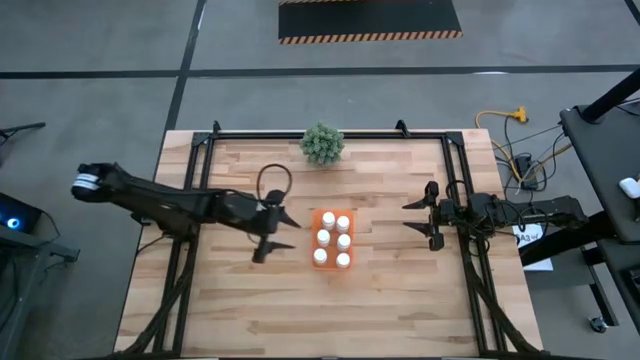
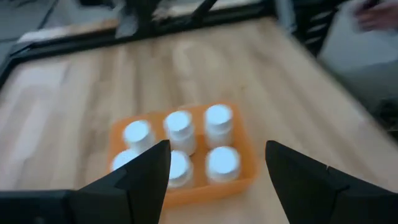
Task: Pick and place pill bottles into a basket
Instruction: Return to Home Position
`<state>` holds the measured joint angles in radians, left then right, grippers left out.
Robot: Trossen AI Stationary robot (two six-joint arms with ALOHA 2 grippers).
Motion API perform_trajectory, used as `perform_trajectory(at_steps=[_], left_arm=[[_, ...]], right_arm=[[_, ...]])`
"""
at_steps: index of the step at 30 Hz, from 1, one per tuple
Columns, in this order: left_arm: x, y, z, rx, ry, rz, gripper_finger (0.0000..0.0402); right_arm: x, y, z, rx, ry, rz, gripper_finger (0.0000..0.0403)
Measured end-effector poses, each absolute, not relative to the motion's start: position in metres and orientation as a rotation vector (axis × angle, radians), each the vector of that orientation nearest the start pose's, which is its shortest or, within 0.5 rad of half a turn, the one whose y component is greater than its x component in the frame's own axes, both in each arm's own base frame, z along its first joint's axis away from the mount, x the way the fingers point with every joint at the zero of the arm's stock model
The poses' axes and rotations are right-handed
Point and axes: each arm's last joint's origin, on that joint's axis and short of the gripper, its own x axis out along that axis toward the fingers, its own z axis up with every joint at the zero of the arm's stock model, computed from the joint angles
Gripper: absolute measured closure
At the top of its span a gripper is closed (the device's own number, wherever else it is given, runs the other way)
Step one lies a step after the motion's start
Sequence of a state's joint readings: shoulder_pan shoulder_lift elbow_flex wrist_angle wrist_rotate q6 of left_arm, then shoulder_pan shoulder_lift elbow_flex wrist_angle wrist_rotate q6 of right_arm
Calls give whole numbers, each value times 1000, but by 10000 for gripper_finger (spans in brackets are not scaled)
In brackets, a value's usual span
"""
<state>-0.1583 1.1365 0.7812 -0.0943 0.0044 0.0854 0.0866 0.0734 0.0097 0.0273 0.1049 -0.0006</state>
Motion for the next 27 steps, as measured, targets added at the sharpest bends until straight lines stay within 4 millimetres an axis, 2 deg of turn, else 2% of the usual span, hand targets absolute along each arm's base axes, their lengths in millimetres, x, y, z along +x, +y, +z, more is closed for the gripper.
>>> perform_trajectory(at_steps=[6,15,27], left_arm=[[219,-29,270,69,298,-317,157],[204,-13,260,28,266,-250,157],[168,-9,257,25,129,-234,157]], right_arm=[[101,6,164,-4,37,-19,193],[101,6,164,-13,38,-18,193],[101,6,163,-34,38,-18,193]])
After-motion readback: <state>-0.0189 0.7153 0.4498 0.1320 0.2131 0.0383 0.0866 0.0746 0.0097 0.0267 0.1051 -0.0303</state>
